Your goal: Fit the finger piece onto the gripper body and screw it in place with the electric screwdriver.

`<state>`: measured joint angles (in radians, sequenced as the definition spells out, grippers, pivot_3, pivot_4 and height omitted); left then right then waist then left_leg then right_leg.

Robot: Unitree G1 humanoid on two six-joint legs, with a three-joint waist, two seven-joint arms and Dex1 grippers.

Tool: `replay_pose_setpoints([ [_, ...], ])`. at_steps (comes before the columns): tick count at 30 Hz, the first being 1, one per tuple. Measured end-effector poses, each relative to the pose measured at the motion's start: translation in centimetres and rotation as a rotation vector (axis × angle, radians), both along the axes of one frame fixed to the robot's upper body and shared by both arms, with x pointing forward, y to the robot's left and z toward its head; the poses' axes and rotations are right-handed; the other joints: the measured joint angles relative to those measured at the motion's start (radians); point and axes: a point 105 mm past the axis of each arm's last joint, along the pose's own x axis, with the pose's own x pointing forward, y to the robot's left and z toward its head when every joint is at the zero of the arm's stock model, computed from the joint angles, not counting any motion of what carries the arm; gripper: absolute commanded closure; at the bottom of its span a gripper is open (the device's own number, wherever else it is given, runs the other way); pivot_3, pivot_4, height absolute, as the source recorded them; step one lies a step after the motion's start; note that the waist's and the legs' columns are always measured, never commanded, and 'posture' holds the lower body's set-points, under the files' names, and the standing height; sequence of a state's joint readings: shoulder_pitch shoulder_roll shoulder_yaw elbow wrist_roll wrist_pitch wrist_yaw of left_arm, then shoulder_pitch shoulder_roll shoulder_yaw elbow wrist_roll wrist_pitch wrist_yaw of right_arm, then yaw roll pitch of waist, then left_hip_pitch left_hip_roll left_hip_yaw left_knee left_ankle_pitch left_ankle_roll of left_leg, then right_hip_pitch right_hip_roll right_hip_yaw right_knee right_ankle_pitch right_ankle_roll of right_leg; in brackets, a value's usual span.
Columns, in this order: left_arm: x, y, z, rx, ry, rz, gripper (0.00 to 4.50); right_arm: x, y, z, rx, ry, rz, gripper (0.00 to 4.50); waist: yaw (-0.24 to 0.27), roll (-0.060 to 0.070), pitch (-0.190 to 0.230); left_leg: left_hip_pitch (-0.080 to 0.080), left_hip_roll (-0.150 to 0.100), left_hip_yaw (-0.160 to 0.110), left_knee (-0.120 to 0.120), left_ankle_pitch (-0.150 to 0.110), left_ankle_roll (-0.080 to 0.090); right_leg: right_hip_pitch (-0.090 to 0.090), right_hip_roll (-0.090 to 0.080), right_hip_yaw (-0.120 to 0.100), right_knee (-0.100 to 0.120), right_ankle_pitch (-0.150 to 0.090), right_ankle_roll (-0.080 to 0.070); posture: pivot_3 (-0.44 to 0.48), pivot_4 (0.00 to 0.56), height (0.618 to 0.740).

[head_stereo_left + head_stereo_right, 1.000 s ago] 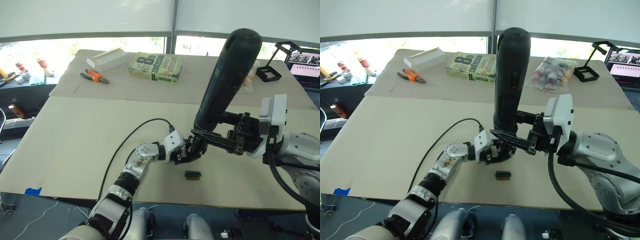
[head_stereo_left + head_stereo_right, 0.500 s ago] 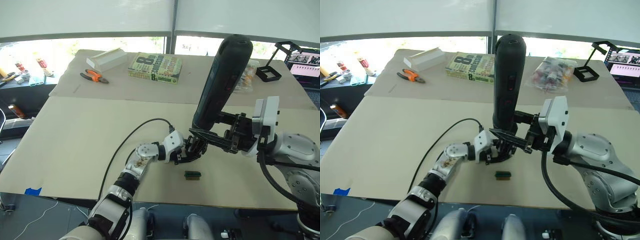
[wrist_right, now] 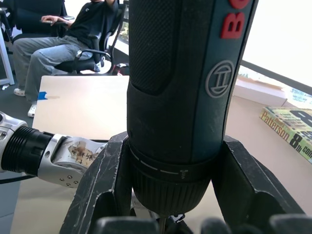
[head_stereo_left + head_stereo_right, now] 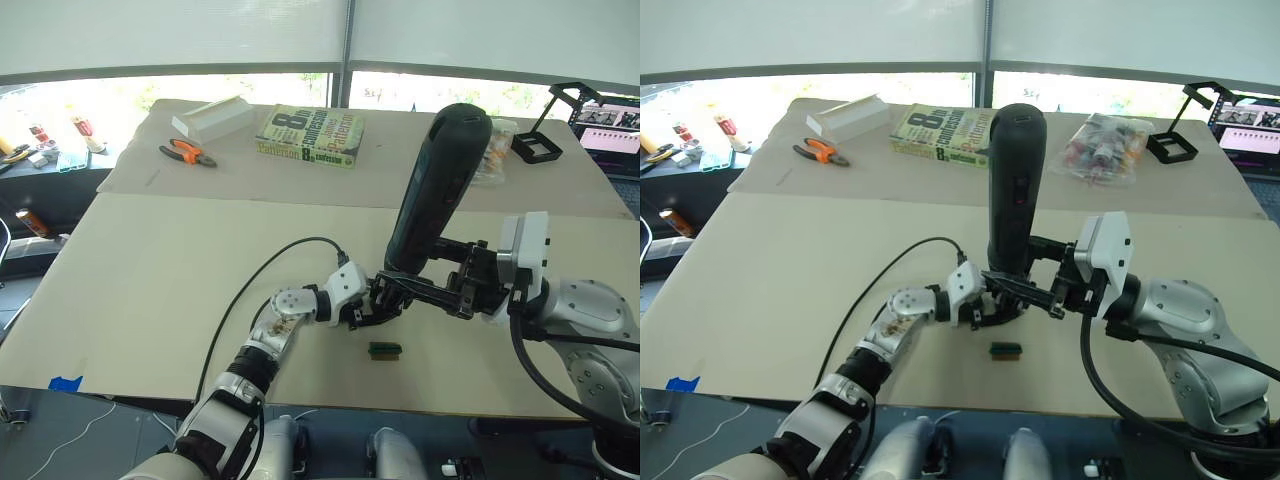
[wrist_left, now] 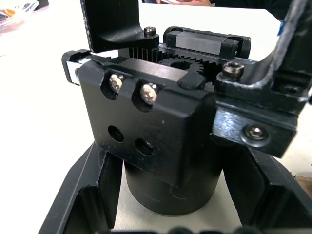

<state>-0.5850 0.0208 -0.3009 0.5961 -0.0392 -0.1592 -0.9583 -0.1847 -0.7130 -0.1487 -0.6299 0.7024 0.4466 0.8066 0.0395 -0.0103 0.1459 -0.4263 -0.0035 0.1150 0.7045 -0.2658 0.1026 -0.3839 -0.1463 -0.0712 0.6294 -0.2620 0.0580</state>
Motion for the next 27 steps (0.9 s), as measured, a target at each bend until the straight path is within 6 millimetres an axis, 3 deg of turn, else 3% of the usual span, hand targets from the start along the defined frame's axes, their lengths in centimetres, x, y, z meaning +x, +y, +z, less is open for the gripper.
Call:
replay_pose_setpoints([
  [27, 0.0, 0.0, 0.0, 0.001, 0.003, 0.002, 2.05, 0.3, 0.4, 1.3, 0.030, -0.054, 0.008, 2.57, 0.000, 0.000, 0.000, 0.000, 0.000, 0.000, 0.000, 0.000, 0.000, -0.001, 0.000, 0.000, 0.000, 0.000, 0.000, 0.000, 0.150, 0.740],
])
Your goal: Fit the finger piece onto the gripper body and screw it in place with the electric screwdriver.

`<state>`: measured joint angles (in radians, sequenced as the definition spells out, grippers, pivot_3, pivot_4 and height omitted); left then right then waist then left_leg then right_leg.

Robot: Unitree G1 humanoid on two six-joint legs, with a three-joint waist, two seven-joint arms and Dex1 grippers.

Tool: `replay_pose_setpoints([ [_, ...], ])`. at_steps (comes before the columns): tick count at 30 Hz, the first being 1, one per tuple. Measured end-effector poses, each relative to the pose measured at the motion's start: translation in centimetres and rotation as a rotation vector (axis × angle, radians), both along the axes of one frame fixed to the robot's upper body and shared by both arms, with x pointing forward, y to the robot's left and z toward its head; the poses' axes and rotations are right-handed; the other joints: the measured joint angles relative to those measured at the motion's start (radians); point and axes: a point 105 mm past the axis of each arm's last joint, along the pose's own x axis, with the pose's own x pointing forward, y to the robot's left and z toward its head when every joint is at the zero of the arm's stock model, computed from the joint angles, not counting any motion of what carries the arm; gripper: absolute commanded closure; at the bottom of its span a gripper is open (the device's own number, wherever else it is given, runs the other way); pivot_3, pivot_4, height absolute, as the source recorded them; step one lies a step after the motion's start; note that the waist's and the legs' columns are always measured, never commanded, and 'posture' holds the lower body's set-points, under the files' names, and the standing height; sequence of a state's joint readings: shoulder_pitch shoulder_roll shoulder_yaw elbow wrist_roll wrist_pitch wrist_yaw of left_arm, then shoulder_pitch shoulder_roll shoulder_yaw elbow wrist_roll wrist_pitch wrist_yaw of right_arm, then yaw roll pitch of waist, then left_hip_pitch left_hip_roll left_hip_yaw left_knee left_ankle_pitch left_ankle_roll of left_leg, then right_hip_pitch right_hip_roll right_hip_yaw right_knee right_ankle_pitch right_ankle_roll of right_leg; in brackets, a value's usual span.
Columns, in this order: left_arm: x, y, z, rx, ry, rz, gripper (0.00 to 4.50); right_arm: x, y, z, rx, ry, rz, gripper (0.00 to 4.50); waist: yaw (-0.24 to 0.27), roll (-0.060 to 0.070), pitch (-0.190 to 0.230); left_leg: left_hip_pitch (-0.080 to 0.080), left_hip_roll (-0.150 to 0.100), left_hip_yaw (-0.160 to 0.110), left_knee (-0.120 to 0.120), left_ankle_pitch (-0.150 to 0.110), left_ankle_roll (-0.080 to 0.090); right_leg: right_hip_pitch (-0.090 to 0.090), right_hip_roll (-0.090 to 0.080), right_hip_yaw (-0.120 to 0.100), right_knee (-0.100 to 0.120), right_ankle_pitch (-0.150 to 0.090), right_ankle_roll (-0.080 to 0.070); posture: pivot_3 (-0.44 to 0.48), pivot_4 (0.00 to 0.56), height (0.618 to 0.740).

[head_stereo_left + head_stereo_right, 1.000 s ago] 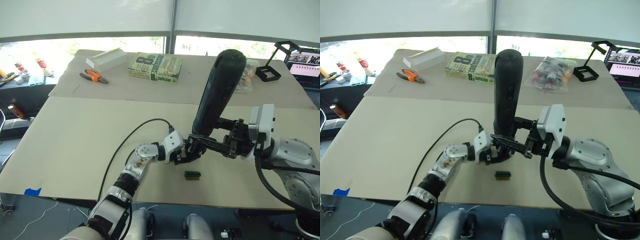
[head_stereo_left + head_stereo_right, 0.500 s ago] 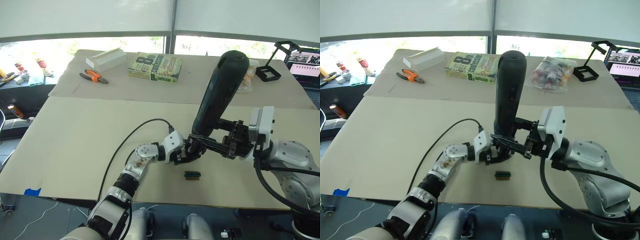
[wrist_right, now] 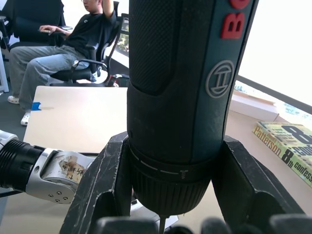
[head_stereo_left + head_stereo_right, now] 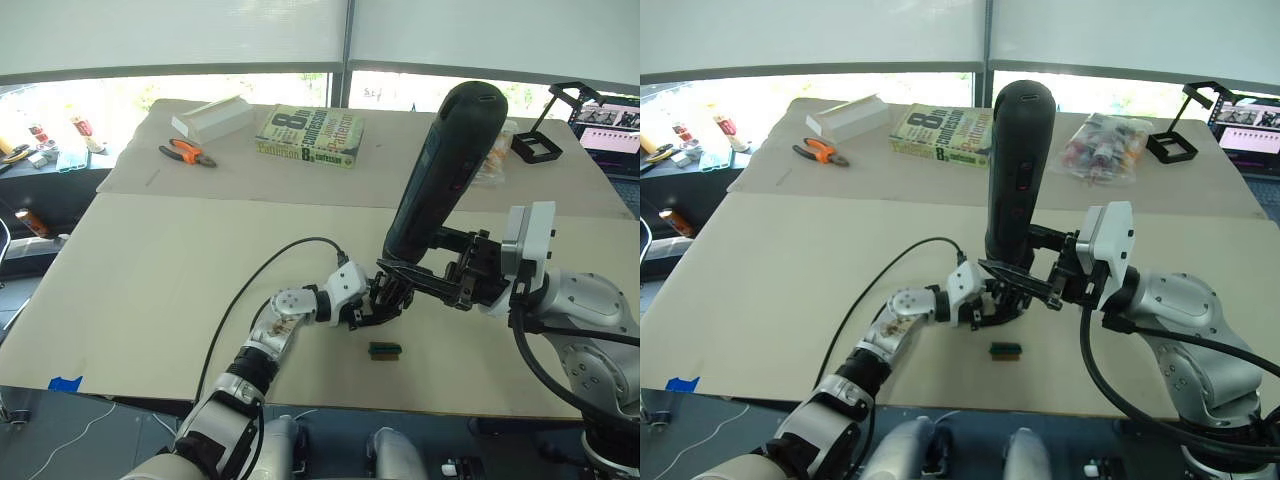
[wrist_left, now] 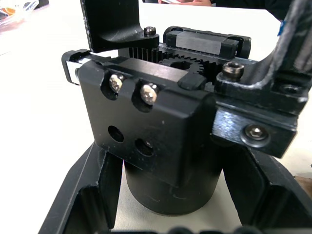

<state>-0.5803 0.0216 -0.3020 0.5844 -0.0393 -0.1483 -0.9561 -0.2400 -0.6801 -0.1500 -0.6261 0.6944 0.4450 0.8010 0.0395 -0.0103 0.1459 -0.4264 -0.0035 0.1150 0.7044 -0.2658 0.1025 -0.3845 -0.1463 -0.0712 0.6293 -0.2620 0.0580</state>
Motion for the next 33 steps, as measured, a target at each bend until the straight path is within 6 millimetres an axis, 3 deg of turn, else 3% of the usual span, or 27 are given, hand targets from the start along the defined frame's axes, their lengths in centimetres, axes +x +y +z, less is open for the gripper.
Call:
replay_pose_setpoints([
  [33, -0.03, 0.01, 0.00, -0.001, 0.001, 0.001, 2.05, -0.49, 0.02, 0.45, 0.012, 0.017, 0.020, 2.57, 0.000, 0.000, 0.000, 0.000, 0.000, 0.000, 0.000, 0.000, 0.000, 0.000, 0.000, 0.000, 0.000, 0.000, 0.000, 0.000, 0.150, 0.740],
])
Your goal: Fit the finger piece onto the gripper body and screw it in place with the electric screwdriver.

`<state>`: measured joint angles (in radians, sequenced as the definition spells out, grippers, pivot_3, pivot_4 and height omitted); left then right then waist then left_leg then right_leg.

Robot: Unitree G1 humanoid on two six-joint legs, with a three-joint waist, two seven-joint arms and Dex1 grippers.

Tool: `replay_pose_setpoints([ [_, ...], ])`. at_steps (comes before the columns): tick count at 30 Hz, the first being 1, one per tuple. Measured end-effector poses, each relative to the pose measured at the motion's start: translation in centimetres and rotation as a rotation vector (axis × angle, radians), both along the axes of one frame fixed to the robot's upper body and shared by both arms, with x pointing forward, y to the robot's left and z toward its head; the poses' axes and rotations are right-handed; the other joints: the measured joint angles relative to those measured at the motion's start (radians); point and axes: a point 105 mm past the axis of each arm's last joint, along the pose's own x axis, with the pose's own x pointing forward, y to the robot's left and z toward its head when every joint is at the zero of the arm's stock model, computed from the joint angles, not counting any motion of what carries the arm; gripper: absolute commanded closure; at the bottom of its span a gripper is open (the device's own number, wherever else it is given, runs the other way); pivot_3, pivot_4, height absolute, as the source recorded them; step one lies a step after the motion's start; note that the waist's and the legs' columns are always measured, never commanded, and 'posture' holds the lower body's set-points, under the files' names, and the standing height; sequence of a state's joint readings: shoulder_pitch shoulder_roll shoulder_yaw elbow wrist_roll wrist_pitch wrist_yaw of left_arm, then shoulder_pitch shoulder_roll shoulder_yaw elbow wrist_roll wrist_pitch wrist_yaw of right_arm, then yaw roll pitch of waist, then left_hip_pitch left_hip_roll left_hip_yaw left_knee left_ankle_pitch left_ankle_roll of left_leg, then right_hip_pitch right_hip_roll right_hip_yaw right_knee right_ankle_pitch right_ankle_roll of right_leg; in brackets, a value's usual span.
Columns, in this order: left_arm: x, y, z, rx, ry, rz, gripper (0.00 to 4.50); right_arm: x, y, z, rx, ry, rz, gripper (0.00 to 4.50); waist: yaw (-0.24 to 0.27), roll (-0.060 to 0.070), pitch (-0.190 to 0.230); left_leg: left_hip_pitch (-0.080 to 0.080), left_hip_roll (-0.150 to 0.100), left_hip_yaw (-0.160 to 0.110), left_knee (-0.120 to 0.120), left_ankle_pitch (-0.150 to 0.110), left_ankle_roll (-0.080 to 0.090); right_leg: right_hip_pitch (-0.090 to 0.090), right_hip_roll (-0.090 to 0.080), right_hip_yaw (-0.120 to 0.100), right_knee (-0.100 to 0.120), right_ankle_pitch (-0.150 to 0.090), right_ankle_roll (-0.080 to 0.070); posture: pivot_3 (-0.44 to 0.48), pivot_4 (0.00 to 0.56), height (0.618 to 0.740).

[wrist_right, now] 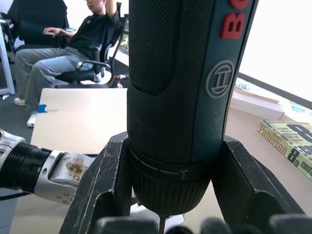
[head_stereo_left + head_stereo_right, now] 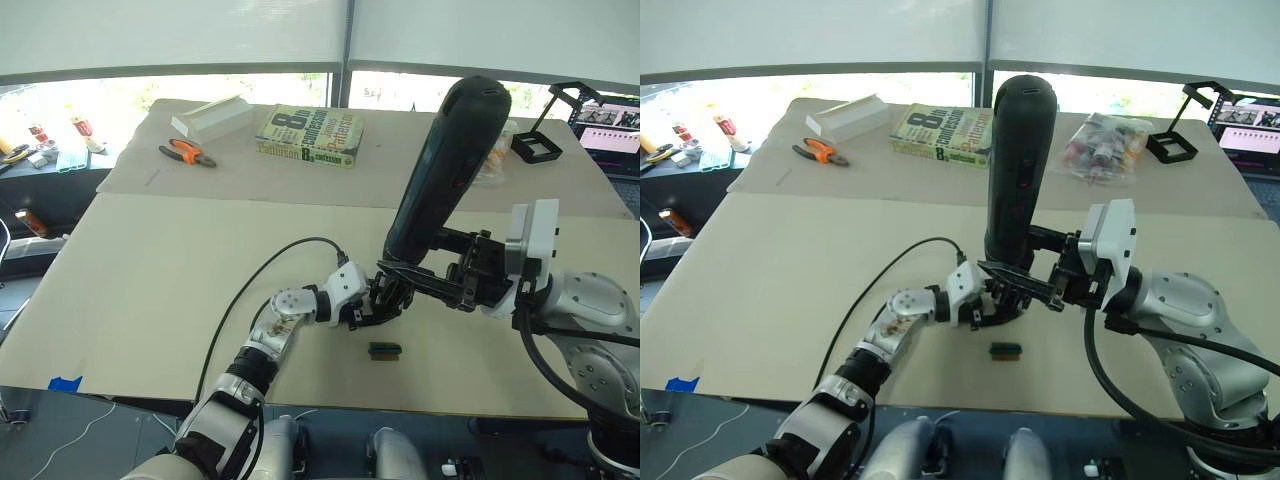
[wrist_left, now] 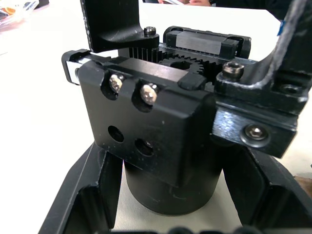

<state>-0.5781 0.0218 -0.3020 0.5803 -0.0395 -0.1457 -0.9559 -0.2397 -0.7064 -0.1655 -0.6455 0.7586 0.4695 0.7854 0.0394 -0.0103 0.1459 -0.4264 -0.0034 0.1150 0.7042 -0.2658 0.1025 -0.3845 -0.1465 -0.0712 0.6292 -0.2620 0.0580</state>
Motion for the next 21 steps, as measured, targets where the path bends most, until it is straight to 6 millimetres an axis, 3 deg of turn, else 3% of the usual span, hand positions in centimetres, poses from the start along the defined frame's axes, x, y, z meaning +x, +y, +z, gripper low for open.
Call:
replay_pose_setpoints([
  [21, -0.01, -0.01, 0.00, 0.000, 0.000, 0.000, 2.05, 0.24, -0.42, -0.47, -0.040, 0.000, -0.036, 2.57, 0.000, 0.000, 0.000, 0.000, 0.000, 0.000, 0.000, 0.000, 0.000, 0.000, 0.000, 0.000, 0.000, 0.000, 0.000, 0.000, 0.150, 0.740],
])
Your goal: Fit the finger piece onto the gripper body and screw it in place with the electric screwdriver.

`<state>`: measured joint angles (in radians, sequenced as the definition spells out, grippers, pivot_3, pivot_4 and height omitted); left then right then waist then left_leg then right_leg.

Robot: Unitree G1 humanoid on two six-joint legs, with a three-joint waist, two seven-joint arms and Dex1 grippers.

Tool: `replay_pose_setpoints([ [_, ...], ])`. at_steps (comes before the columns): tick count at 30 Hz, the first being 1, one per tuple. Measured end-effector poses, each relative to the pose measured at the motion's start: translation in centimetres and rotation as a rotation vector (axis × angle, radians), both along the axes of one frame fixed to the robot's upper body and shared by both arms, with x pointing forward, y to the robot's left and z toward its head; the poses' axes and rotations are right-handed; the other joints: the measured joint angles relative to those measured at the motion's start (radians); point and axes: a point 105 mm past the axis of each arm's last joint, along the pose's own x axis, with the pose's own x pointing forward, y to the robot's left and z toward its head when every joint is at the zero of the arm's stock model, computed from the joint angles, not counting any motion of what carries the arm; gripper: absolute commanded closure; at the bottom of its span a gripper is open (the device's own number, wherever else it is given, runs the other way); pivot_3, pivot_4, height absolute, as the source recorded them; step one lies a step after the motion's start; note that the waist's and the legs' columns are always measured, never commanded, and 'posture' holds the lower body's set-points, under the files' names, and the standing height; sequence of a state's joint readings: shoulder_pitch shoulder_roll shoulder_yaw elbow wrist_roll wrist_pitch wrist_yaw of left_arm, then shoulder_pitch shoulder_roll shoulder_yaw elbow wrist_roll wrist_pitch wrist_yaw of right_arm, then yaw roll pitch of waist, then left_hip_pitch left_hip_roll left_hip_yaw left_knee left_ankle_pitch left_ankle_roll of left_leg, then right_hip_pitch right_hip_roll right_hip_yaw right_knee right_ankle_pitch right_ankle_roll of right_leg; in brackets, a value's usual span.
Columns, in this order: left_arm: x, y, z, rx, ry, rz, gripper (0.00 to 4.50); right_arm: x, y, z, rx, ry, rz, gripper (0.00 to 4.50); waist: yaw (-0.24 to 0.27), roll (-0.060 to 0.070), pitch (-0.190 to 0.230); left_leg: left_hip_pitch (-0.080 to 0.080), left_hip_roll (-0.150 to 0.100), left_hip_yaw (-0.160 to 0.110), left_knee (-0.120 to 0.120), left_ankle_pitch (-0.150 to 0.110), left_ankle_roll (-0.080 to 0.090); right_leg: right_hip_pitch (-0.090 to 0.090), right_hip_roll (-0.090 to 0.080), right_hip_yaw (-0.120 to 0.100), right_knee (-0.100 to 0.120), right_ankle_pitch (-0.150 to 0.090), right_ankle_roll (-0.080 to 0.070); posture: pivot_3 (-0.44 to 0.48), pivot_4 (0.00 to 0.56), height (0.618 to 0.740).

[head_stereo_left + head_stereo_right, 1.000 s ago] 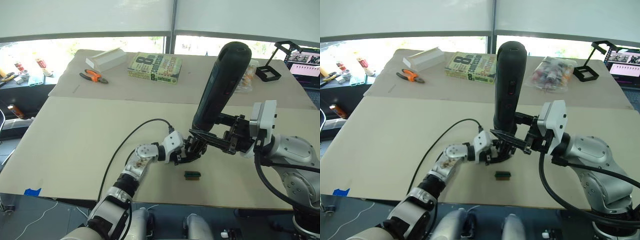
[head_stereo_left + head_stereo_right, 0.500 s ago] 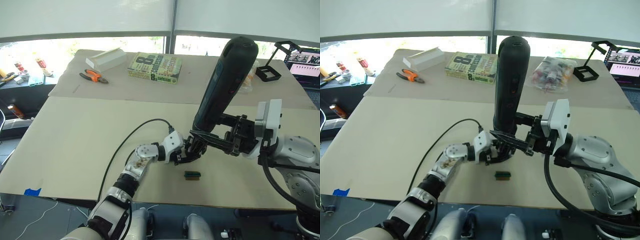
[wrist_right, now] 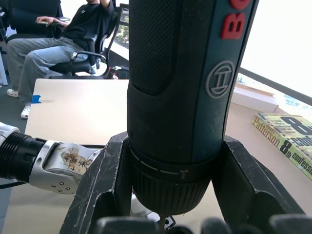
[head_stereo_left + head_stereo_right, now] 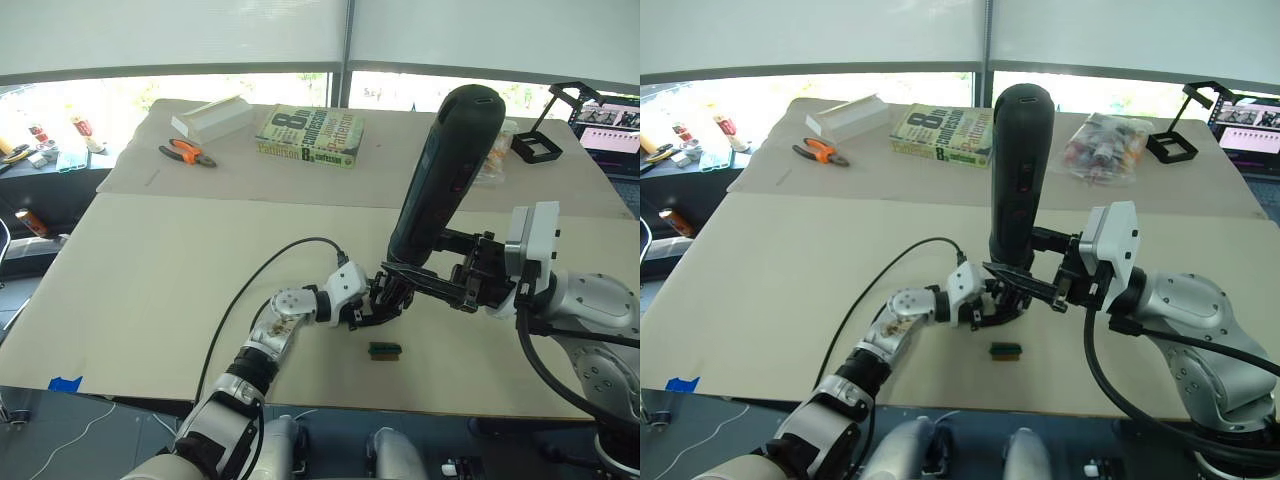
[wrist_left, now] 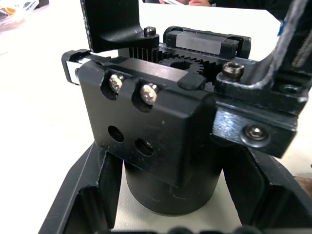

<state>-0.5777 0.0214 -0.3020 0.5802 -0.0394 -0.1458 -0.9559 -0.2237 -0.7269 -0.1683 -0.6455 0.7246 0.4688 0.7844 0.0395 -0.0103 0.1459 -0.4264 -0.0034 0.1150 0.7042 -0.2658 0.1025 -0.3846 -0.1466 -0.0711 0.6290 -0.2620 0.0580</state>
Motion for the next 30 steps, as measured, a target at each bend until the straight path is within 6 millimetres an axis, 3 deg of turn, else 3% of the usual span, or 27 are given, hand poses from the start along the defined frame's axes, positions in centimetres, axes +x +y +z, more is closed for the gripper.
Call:
replay_pose_setpoints([
  [30, -0.10, 0.01, 0.00, 0.000, 0.007, 0.002, 2.05, 0.01, 0.08, -0.49, 0.003, 0.017, -0.001, 2.57, 0.000, 0.000, 0.000, 0.000, 0.000, 0.000, 0.000, 0.000, 0.000, 0.000, 0.000, 0.000, 0.000, 0.000, 0.000, 0.000, 0.150, 0.740],
])
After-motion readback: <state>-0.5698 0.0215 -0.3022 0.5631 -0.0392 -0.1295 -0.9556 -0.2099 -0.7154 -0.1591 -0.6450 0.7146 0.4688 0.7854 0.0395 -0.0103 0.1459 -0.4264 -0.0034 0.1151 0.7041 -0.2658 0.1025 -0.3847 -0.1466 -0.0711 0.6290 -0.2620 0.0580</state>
